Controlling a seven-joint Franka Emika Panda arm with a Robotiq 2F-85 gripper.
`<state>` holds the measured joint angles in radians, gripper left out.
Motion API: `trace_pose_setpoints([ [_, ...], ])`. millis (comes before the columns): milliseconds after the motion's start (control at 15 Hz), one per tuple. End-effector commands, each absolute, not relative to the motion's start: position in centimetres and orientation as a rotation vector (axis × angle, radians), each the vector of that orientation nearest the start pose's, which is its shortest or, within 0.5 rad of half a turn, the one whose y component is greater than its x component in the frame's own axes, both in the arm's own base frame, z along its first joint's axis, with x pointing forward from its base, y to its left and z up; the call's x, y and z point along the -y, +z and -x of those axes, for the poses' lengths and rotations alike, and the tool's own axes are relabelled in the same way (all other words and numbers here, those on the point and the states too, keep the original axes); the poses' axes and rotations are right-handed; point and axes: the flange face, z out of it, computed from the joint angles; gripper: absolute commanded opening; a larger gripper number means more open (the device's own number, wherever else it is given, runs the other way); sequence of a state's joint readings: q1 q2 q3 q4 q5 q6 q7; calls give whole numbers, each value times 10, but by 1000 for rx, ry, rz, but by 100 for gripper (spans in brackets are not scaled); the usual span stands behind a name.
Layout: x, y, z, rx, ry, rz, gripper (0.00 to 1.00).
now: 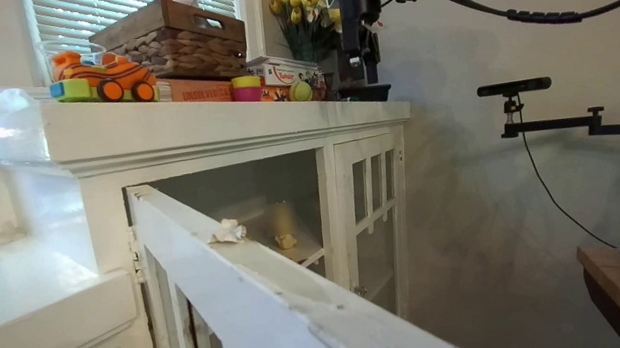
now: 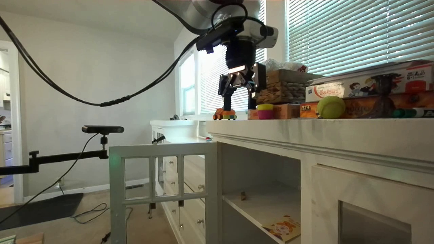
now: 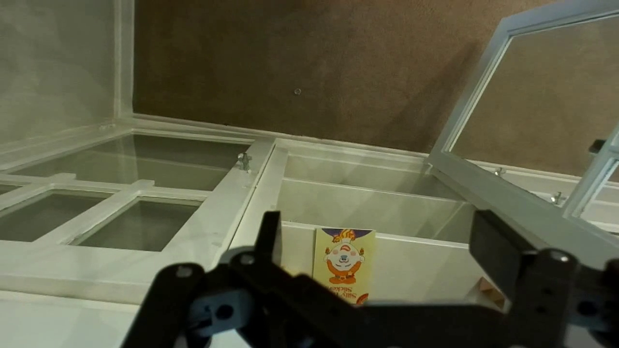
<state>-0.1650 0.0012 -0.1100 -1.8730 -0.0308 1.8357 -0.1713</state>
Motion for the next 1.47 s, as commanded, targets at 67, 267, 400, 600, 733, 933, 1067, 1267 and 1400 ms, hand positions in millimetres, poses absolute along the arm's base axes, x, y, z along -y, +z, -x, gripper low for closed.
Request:
trace_pose_setpoints([
  [67, 153, 503, -536, -116, 64, 3142, 100],
  [267, 138, 482, -530, 4, 96, 3136, 100],
  [400, 127, 462, -526, 93, 107, 3131, 100],
  [600, 113, 431, -522, 193, 62, 3161, 100],
  [733, 108, 404, -519, 280, 14, 3199, 100],
  [933, 105, 365, -516, 348, -85, 3237, 100],
  [1067, 100, 344, -512, 364, -126, 3245, 100],
  [1267, 93, 319, -505, 374, -167, 3254, 100],
  [1400, 91, 303, -502, 310, -178, 3261, 100],
])
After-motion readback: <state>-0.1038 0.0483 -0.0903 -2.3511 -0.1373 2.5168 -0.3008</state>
